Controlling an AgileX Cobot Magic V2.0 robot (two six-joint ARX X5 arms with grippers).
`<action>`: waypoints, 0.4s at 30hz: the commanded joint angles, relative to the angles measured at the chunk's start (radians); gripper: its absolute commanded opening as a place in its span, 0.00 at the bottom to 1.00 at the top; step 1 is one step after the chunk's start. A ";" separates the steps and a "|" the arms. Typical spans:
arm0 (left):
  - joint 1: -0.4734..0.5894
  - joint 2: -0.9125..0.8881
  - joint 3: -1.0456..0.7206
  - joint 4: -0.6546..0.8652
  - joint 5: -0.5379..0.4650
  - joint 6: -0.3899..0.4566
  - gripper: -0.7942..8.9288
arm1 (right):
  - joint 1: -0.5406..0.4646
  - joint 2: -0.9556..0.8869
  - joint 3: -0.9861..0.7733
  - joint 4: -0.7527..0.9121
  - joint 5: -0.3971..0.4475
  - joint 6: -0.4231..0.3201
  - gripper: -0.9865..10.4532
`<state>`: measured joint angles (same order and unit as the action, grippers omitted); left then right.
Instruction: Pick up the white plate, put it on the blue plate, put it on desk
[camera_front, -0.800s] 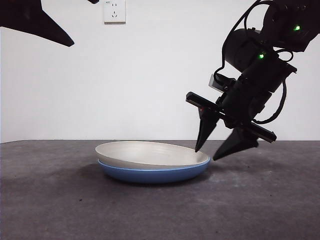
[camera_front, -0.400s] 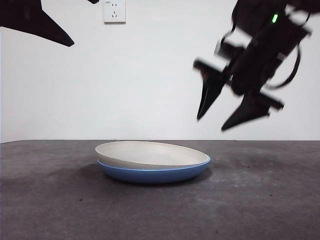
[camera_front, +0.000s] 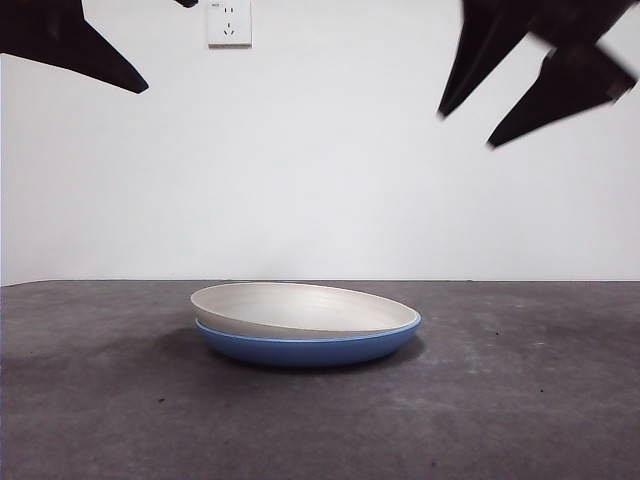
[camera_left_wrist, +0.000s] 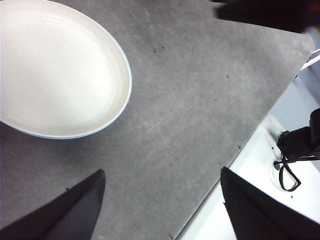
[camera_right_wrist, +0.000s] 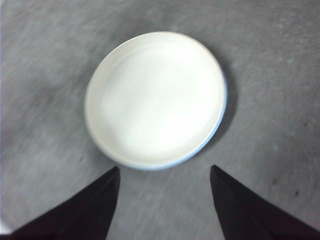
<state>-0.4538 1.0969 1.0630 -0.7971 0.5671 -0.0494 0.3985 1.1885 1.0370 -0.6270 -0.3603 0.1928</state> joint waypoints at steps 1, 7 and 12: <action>-0.005 0.007 0.011 0.005 0.003 0.012 0.47 | 0.005 -0.055 0.019 -0.082 -0.034 -0.067 0.34; -0.005 0.007 0.011 0.005 0.003 0.012 0.47 | 0.005 -0.169 0.019 -0.245 -0.095 -0.111 0.34; -0.005 0.007 0.011 0.005 0.003 0.012 0.47 | 0.005 -0.224 0.018 -0.299 -0.112 -0.131 0.34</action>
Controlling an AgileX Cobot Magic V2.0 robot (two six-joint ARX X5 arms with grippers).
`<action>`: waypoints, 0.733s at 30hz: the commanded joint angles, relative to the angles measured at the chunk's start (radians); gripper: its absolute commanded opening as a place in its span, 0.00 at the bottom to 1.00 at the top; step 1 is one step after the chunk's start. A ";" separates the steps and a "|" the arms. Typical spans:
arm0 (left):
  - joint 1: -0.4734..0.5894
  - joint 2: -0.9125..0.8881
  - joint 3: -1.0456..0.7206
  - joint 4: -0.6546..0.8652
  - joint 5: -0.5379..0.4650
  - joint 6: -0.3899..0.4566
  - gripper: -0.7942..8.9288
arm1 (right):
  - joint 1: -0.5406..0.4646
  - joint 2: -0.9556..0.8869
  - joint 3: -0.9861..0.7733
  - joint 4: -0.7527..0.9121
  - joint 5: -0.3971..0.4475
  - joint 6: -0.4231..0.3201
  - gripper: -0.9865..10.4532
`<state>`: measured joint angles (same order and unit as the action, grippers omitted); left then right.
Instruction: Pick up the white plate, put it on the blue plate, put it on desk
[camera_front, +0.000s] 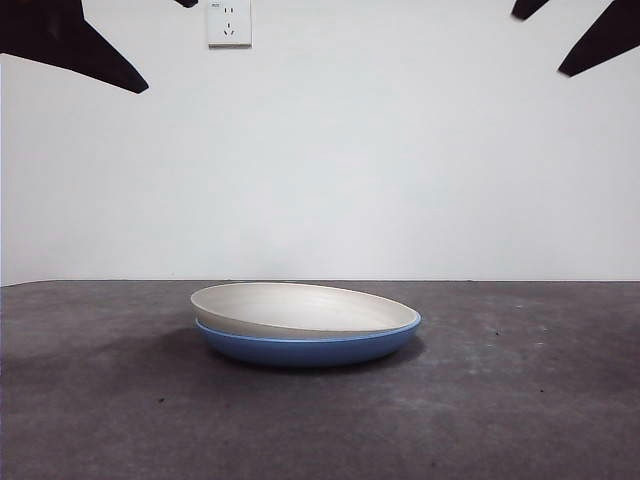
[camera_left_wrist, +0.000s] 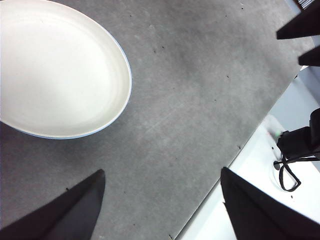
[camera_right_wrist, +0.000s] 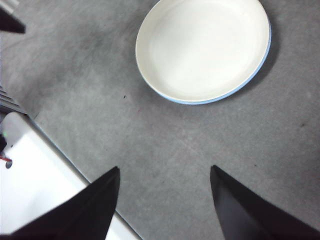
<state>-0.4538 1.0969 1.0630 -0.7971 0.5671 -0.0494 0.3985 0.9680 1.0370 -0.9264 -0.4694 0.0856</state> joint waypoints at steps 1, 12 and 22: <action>-0.005 0.007 0.011 0.005 0.003 0.012 0.47 | 0.005 -0.010 0.018 -0.001 -0.003 -0.025 0.34; -0.005 0.007 0.011 0.005 0.003 0.012 0.45 | 0.005 -0.015 0.018 -0.002 -0.003 -0.026 0.34; -0.005 0.007 0.011 0.005 0.003 0.012 0.09 | 0.005 -0.015 0.018 -0.002 -0.002 -0.028 0.09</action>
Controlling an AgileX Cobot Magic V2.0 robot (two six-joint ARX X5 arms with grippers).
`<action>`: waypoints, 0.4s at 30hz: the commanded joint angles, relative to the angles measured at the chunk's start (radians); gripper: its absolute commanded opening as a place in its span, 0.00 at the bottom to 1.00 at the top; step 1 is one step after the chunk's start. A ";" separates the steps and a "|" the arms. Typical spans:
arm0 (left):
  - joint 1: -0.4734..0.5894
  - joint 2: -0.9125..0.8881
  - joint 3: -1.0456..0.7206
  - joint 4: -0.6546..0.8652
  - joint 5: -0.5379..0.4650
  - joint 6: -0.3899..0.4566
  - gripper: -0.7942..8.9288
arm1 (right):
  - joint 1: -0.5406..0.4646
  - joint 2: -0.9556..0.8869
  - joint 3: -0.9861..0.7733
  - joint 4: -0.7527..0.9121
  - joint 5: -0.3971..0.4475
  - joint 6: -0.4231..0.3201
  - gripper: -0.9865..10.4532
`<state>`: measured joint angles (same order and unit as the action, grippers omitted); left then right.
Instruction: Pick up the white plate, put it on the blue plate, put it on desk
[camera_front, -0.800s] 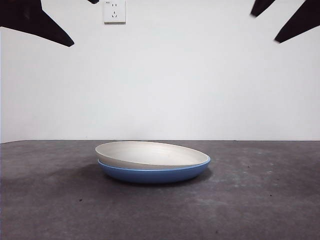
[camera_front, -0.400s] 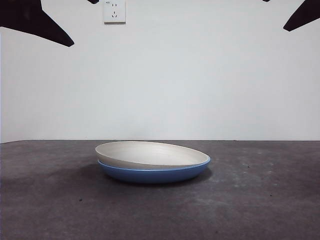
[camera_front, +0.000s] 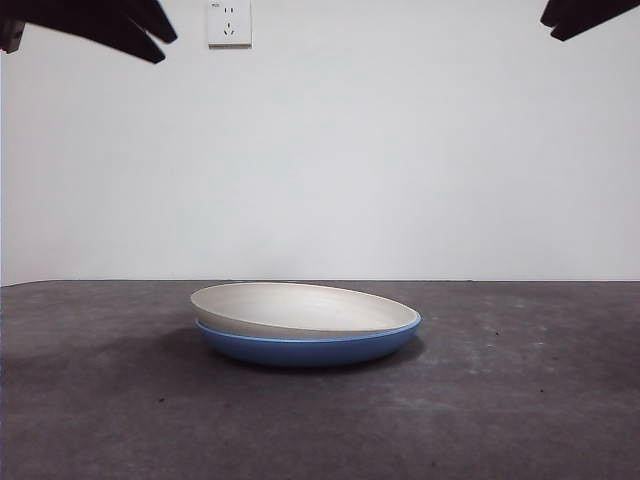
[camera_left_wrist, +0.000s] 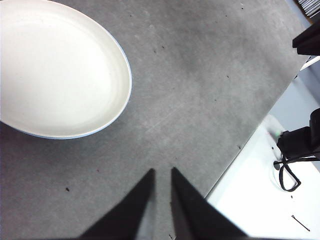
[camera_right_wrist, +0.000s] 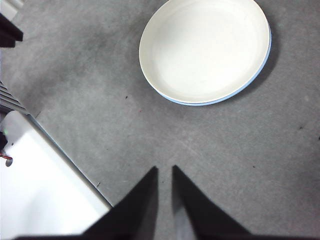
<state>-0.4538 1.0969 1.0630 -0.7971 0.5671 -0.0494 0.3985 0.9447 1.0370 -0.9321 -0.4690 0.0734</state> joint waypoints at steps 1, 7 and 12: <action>-0.005 0.007 0.011 0.005 0.003 0.012 0.09 | 0.005 0.008 0.018 0.005 -0.002 -0.016 0.09; -0.005 0.007 0.011 0.005 0.003 0.012 0.09 | 0.005 0.008 0.018 0.014 -0.003 -0.014 0.09; -0.005 0.007 0.011 0.008 0.003 0.012 0.09 | 0.005 0.008 0.018 0.015 -0.002 -0.014 0.09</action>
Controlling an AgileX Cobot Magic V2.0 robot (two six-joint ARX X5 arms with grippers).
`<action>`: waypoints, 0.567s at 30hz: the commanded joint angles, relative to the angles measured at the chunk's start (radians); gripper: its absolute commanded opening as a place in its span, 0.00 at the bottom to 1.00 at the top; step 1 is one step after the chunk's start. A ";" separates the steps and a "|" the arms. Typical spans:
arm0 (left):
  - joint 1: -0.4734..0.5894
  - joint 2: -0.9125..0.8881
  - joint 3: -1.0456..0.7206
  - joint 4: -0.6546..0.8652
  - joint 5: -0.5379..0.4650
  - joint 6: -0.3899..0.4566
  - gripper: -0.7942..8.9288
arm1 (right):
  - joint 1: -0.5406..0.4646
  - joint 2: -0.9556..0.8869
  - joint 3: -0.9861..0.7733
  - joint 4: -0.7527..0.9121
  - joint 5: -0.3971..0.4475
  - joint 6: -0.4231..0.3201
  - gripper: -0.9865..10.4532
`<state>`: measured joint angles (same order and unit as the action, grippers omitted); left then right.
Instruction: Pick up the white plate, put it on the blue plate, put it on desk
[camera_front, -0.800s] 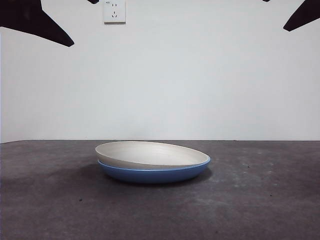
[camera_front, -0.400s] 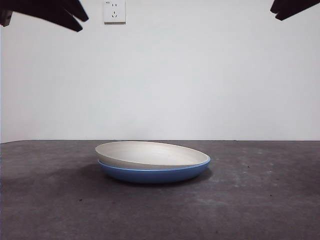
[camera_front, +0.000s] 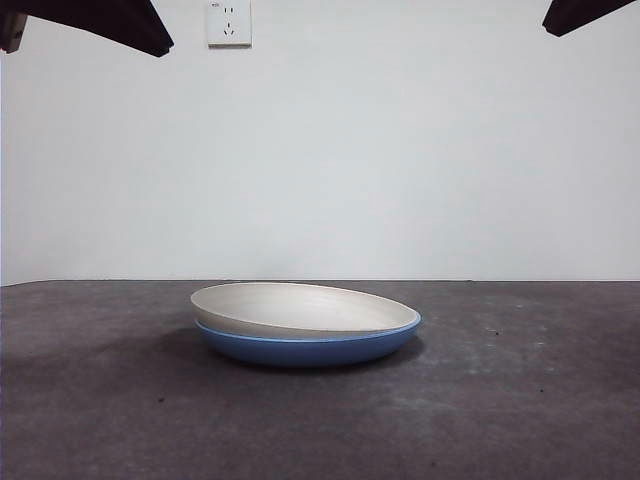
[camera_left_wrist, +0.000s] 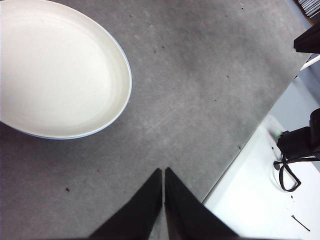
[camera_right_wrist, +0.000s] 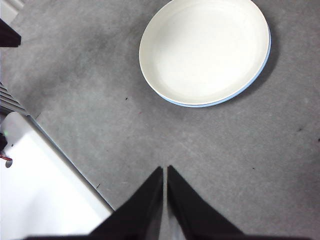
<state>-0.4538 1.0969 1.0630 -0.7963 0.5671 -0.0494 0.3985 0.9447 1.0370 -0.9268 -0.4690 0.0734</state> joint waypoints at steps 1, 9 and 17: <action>-0.005 0.007 0.011 0.007 0.003 0.012 0.09 | 0.005 0.008 0.018 0.010 -0.002 -0.014 0.09; -0.005 0.007 0.011 0.007 0.003 0.012 0.09 | 0.005 0.008 0.018 0.010 -0.002 -0.014 0.09; 0.006 -0.032 0.011 0.032 0.000 0.050 0.09 | 0.005 0.008 0.018 0.010 -0.002 -0.014 0.09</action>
<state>-0.4492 1.0782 1.0626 -0.7853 0.5663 -0.0360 0.3985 0.9447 1.0370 -0.9268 -0.4690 0.0734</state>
